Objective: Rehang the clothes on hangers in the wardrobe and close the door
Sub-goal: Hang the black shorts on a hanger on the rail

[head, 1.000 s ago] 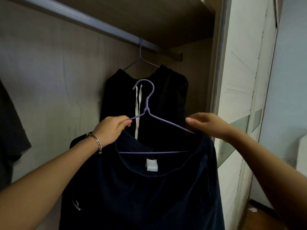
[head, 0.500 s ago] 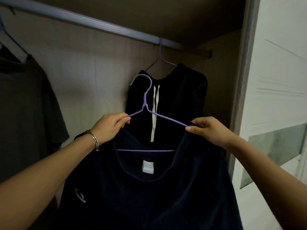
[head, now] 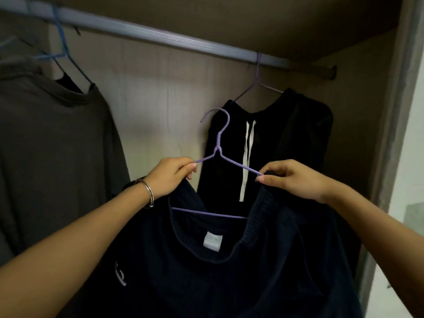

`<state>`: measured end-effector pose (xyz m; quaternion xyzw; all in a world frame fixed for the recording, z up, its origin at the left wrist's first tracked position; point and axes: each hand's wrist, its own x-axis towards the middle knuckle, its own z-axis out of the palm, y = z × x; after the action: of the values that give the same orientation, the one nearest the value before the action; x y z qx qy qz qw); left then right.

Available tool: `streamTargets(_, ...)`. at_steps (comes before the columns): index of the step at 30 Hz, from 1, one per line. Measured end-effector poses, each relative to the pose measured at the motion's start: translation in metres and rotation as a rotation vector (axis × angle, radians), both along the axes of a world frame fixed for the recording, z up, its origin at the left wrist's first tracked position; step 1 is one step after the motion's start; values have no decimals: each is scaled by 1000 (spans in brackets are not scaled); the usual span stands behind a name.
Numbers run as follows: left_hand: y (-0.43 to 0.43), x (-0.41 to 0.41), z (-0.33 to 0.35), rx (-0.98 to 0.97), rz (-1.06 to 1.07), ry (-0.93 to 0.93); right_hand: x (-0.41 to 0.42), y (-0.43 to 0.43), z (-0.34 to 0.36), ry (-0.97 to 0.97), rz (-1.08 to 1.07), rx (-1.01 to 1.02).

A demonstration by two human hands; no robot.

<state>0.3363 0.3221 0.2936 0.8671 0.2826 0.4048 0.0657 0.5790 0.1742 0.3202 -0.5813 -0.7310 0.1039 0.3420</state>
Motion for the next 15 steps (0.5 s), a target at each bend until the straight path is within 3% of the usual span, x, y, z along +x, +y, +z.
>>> streamTargets(4, 10, 0, 13, 97, 111, 77, -13, 11, 1, 95, -102, 130)
streamTargets(6, 9, 7, 22, 104, 37, 24, -20, 19, 2, 62, -143, 146)
streamTargets(10, 8, 29, 36, -167, -89, -187, -32, 33, 13, -64, -200, 179)
streamTargets(15, 34, 44, 44, -303, -99, -419, -50, 46, 22, -241, -260, 220)
